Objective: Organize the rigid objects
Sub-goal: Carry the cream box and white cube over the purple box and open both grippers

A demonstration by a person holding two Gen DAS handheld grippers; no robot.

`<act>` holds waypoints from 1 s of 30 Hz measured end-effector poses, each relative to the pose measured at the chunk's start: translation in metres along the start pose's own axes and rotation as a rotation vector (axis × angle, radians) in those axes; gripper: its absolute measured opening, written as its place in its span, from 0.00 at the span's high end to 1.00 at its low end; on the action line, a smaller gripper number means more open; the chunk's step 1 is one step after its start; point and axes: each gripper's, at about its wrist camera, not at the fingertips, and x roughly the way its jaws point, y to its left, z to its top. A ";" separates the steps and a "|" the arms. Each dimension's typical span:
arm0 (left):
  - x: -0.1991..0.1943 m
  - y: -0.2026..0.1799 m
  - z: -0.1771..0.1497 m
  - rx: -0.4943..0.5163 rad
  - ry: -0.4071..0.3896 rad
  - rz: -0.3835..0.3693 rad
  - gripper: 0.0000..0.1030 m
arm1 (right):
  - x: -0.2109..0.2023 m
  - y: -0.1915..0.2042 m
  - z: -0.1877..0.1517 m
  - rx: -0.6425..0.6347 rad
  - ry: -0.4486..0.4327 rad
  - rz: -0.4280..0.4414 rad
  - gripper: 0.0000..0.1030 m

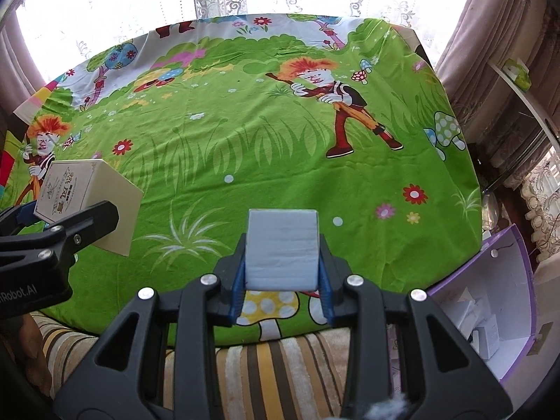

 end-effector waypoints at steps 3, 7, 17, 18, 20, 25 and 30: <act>-0.007 -0.015 -0.004 0.019 -0.004 -0.022 0.02 | -0.012 -0.013 -0.008 0.014 -0.010 -0.008 0.63; -0.017 -0.037 -0.012 0.039 -0.010 -0.056 0.02 | -0.028 -0.033 -0.020 0.039 -0.023 -0.020 0.63; -0.035 -0.094 -0.029 0.116 -0.010 -0.125 0.02 | -0.069 -0.092 -0.047 0.127 -0.066 -0.053 0.63; -0.036 -0.100 -0.030 0.123 -0.008 -0.132 0.02 | -0.072 -0.098 -0.049 0.136 -0.071 -0.058 0.63; -0.038 -0.111 -0.034 0.136 -0.003 -0.147 0.02 | -0.080 -0.109 -0.053 0.149 -0.084 -0.074 0.63; -0.039 -0.139 -0.045 0.171 0.014 -0.194 0.02 | -0.093 -0.130 -0.064 0.165 -0.105 -0.126 0.63; -0.036 -0.169 -0.056 0.208 0.041 -0.243 0.02 | -0.099 -0.153 -0.077 0.190 -0.110 -0.176 0.63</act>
